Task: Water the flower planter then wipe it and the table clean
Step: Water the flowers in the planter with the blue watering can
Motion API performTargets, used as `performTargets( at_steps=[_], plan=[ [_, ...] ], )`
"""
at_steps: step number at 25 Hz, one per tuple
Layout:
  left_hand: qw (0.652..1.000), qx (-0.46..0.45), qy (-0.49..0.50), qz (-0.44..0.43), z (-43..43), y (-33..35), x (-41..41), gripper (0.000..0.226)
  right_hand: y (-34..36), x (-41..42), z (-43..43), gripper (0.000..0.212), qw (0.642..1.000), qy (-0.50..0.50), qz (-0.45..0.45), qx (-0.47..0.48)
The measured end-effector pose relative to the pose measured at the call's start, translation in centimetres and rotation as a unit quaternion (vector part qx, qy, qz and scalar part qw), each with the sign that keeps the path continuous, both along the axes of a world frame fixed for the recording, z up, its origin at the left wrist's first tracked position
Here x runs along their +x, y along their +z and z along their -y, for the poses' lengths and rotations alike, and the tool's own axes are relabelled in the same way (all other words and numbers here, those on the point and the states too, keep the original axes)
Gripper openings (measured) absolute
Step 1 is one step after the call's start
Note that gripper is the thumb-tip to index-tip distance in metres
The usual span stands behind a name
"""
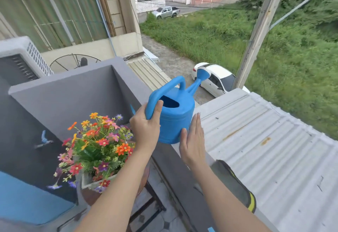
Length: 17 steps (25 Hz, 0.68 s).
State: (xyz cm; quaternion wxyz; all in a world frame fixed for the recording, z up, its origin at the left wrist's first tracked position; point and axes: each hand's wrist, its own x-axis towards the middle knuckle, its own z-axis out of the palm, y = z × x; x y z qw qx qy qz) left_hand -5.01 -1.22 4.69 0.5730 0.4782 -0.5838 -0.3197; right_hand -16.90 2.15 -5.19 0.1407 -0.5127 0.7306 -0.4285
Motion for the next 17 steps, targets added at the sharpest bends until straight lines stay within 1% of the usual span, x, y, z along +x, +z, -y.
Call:
performTargets(
  at_steps=[2,3,4,5,8,10,14,17],
  plan=[
    [0.997,-0.065,0.038,-0.001,-0.4,3.1,2.9,0.033,2.7,2.9,0.3,0.084,0.997,0.026,0.013,-0.078],
    [0.994,-0.092,0.059,-0.006,-0.7,4.5,4.4,0.023,3.9,4.5,0.3,0.083,0.993,0.040,0.016,-0.108],
    [0.990,-0.113,0.077,-0.013,-1.0,5.7,6.0,0.012,5.0,6.2,0.3,0.080,0.990,0.053,0.020,-0.132],
    [0.988,-0.122,0.093,-0.016,-1.1,6.7,7.5,0.007,5.8,7.9,0.2,0.078,0.986,0.063,0.028,-0.151],
    [0.982,-0.131,0.132,-0.016,-2.1,8.7,12.5,0.023,7.2,13.5,-0.4,0.076,0.977,0.107,0.057,-0.176],
    [0.980,-0.123,0.159,-0.014,-3.3,9.3,16.4,0.026,7.6,17.5,-1.1,0.076,0.971,0.143,0.074,-0.174],
    [0.972,-0.108,0.210,0.002,-5.8,10.2,23.7,0.025,8.4,25.1,-3.0,0.073,0.955,0.208,0.089,-0.191],
    [0.974,-0.083,0.207,0.028,-7.5,11.5,27.9,0.015,9.0,29.8,-5.4,0.077,0.946,0.241,0.102,-0.192]
  ],
)
